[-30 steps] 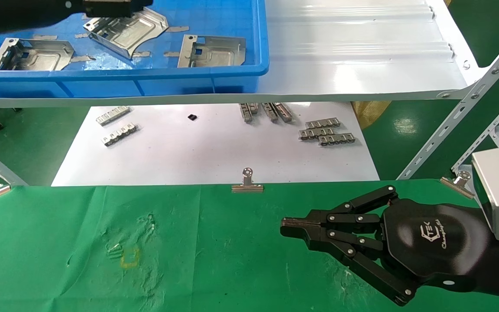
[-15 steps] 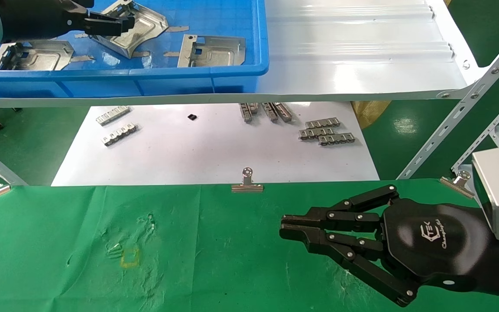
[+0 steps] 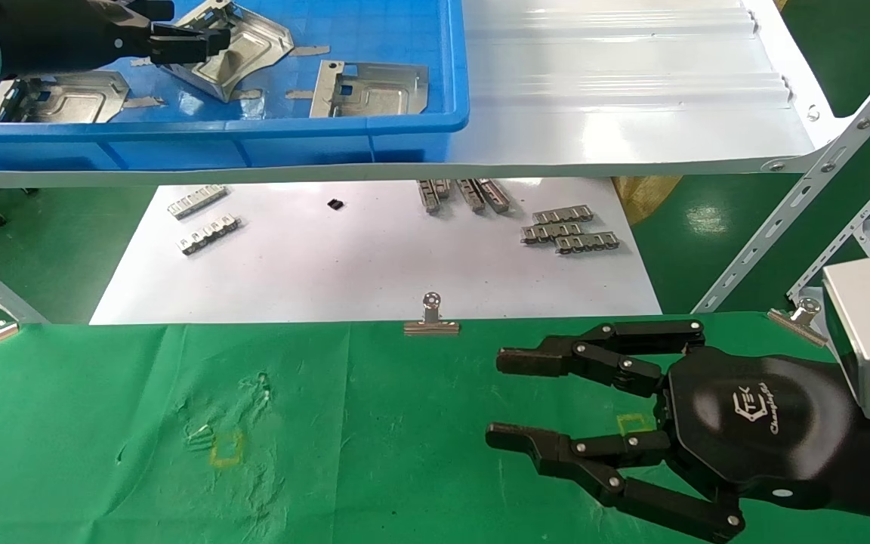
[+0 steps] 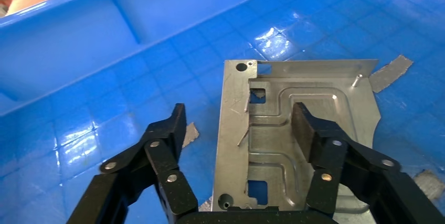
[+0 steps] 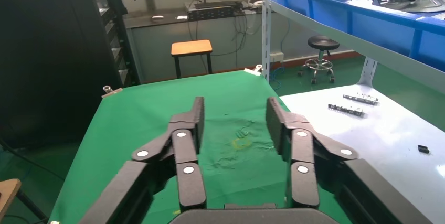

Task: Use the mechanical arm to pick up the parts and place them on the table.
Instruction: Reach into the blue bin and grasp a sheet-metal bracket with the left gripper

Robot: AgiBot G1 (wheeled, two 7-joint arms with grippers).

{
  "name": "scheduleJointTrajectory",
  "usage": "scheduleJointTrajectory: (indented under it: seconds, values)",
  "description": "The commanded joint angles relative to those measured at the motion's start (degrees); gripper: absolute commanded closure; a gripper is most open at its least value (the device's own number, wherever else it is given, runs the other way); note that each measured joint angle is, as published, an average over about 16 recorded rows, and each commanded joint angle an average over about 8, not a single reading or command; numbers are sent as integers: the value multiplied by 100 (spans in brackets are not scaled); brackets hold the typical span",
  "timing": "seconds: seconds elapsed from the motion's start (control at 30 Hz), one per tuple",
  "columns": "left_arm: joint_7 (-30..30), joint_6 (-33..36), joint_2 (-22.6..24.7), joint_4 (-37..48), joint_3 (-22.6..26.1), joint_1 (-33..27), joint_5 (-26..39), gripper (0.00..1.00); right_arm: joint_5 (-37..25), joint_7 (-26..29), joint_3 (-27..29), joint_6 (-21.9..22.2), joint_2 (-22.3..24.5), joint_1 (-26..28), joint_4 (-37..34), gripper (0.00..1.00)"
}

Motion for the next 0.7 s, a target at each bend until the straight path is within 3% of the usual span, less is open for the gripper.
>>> scheduleJointTrajectory:
  seconds: [0.03, 0.7]
  values:
    - [26, -15, -4, 14, -6, -3, -8, 100, 0, 0, 0, 0, 0, 0, 0, 0]
    - [212, -50, -29, 38, -27, -39, -37, 100, 1, 0, -1, 0, 0, 0, 0, 0]
